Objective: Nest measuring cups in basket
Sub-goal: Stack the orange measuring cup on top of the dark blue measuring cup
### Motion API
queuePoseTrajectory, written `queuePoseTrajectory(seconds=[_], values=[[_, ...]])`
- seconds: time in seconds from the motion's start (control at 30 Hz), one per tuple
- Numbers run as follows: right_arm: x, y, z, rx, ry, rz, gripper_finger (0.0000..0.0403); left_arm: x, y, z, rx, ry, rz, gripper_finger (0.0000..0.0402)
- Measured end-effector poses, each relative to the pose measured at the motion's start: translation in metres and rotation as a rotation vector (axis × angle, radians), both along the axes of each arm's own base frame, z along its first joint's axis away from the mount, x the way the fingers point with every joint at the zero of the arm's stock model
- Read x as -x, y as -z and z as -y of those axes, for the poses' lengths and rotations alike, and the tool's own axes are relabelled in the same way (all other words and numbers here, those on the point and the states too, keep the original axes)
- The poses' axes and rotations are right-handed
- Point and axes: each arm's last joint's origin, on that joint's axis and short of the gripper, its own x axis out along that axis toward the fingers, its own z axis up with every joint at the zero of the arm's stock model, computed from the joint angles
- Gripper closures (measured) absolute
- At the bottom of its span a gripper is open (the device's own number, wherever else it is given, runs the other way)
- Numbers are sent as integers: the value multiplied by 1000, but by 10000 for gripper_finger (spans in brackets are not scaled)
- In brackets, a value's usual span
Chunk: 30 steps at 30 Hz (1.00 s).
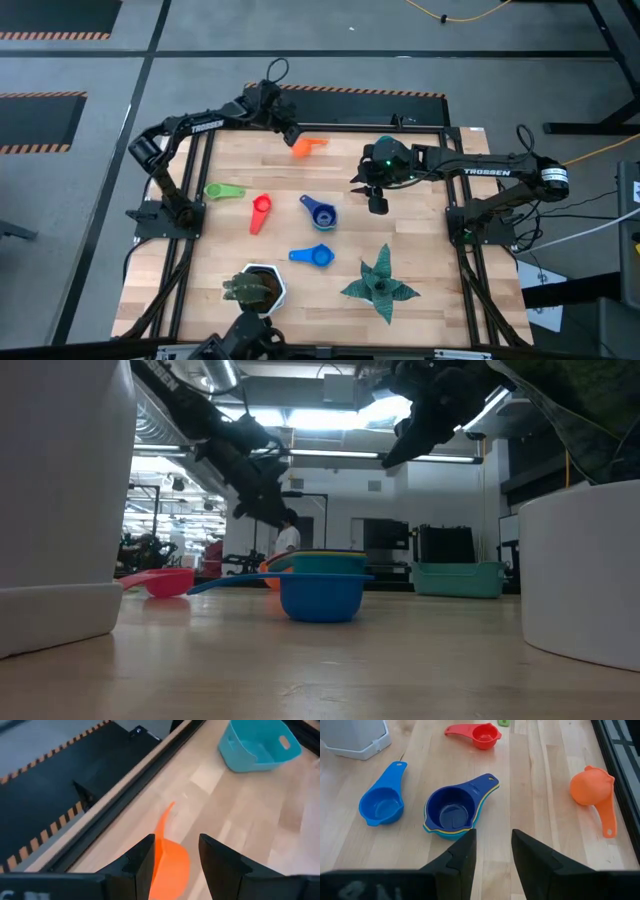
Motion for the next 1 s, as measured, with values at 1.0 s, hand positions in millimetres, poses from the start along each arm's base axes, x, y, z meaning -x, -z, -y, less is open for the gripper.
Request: queuePoseTrajectory(seconds=[1.0], values=[[0,0,0,-2,2,0,274,-14,21,21,-43,-49,-248,256]])
